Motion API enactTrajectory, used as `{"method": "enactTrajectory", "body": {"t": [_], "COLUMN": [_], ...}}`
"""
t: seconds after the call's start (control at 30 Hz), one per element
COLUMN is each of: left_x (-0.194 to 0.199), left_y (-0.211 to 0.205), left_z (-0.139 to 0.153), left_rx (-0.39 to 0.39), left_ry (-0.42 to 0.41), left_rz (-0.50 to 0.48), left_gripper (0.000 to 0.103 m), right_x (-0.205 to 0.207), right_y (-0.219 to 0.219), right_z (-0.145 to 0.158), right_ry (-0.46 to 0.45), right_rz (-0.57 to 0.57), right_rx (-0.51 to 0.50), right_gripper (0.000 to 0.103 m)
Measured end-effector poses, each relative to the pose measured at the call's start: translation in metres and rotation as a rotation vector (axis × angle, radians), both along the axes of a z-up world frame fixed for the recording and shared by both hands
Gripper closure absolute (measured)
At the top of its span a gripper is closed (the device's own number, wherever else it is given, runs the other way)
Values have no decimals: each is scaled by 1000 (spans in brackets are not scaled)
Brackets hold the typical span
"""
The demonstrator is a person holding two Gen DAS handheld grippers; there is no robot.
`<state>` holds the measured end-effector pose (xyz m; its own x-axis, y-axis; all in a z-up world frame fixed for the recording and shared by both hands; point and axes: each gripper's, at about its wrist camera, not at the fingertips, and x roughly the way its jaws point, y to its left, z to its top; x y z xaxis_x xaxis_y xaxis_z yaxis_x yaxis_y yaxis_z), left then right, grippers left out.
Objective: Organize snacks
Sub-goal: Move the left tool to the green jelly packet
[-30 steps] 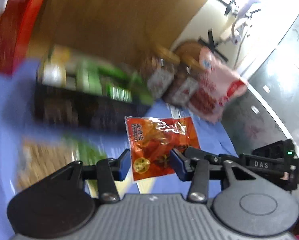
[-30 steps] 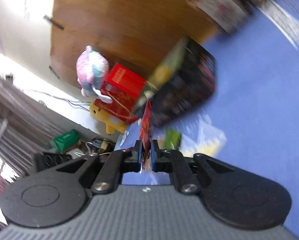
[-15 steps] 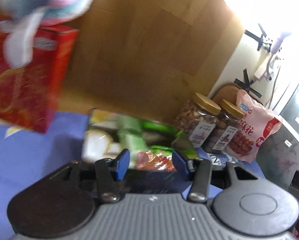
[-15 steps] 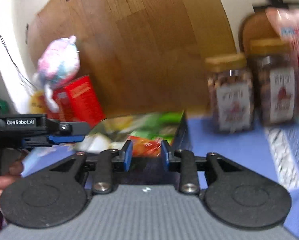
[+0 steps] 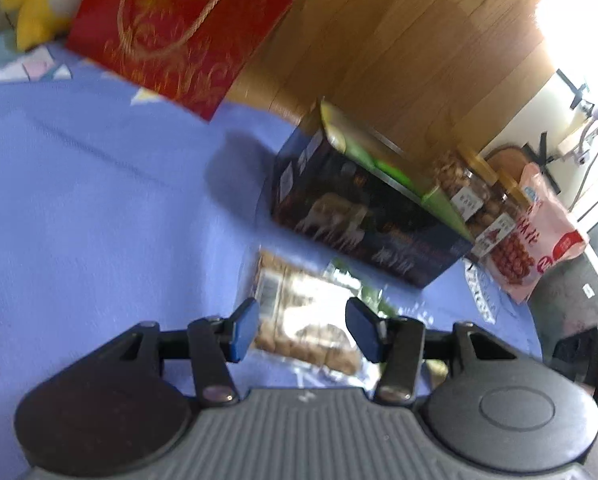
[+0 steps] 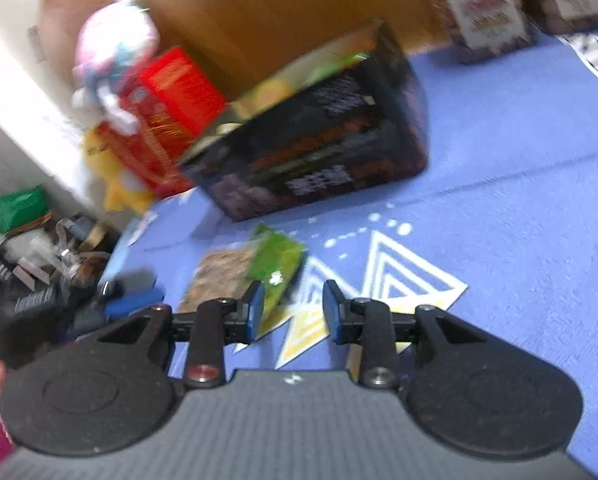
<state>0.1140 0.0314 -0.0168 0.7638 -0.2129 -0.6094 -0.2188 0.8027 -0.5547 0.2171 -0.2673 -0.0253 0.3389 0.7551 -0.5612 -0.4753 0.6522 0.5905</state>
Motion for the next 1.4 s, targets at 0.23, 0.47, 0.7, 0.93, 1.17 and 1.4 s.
{"method": "enactTrajectory", "body": {"t": [0.23,0.47,0.7,0.93,1.17,1.4], "left_x": [-2,-2,31,58,59,50], "left_y": [-12,-38,-124,-165,-169,-197], "left_z": [-2,16,21,17,-2,1], "left_rx": [45,43,80,152,75,130], "left_ry": [10,-33,-40,22,59,25], "left_rz": [-16,-99,-338,-394,-405,-463], "left_gripper": [54,54,47,44,42,79], "right_x": [3,-19,-41,-65,-83,-80], "right_y": [22,-55,-113,-118,-105,-86], "right_z": [0,17,-2,13,8,3], "right_ry": [31,-80,-28,-242,-335,-381], "right_rz": [-17,-102,-143,-182,-73,-73], "right_rx": [7,-31,4,-126,-196,-231], "right_gripper": [90,94,92,67,63,70]}}
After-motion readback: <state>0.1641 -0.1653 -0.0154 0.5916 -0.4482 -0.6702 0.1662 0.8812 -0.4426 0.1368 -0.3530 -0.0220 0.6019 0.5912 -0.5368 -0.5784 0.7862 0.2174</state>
